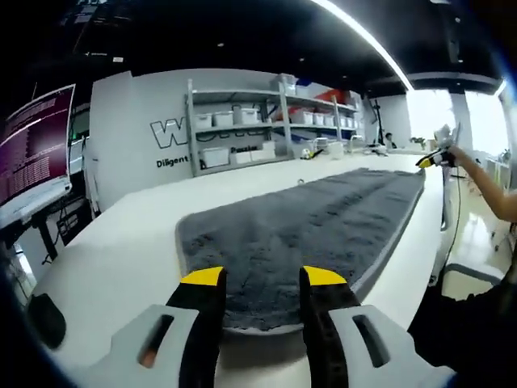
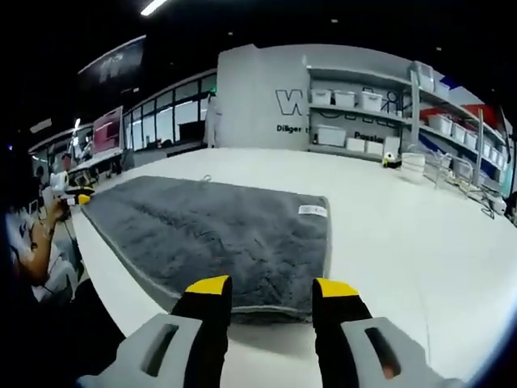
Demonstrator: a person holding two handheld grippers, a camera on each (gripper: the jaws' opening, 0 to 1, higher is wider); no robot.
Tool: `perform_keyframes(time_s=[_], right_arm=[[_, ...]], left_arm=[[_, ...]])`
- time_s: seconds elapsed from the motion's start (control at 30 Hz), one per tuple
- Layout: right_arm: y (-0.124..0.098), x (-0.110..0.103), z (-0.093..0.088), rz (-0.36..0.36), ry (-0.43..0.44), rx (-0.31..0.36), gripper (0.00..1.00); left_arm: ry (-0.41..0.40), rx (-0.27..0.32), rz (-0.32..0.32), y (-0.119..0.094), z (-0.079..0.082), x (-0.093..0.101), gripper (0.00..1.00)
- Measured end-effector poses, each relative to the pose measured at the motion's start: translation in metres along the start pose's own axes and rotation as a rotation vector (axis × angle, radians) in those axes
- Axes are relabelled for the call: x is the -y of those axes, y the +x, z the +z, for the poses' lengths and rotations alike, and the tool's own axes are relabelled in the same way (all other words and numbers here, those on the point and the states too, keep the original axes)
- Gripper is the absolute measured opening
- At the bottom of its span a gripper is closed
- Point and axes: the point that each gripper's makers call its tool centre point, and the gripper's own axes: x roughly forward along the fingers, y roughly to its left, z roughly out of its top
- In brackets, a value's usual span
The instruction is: Open the folded towel by lifting each exposed corner and separating the folded layers until the towel lies flat within the target outline without major curled edges
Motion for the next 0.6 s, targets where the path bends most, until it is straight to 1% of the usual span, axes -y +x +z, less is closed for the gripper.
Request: perform_keyframes(time_s=[0.03, 0.1, 0.17, 0.3, 0.37, 0.53, 0.6], right_arm=[[-0.003, -0.003, -0.003, 0.016, 0.02, -0.001, 0.38], [-0.006, -0.004, -0.008, 0.024, 0.032, -0.013, 0.36], [-0.009, -0.003, -0.015, 0.02, 0.021, -0.034, 0.34], [-0.014, -0.003, -0.024, 0.015, 0.012, -0.062, 0.34], [-0.015, -0.002, -0.027, 0.013, 0.011, -0.072, 0.33], [-0.012, 0.0, -0.041, 0.027, 0.012, -0.119, 0.33], [-0.012, 0.0, -0.044, 0.03, 0.016, -0.124, 0.33]], left_arm=[[-0.001, -0.002, 0.001, -0.001, -0.001, -0.001, 0.36], [-0.002, -0.011, 0.002, -0.002, -0.003, -0.001, 0.36], [-0.001, -0.018, 0.005, -0.003, -0.005, -0.001, 0.36], [-0.004, -0.026, 0.007, -0.004, -0.009, -0.002, 0.36], [-0.008, -0.032, 0.009, -0.004, -0.011, -0.002, 0.36], [-0.011, -0.047, 0.009, -0.003, -0.015, -0.003, 0.36], [-0.017, -0.048, 0.006, -0.003, -0.016, -0.002, 0.36]])
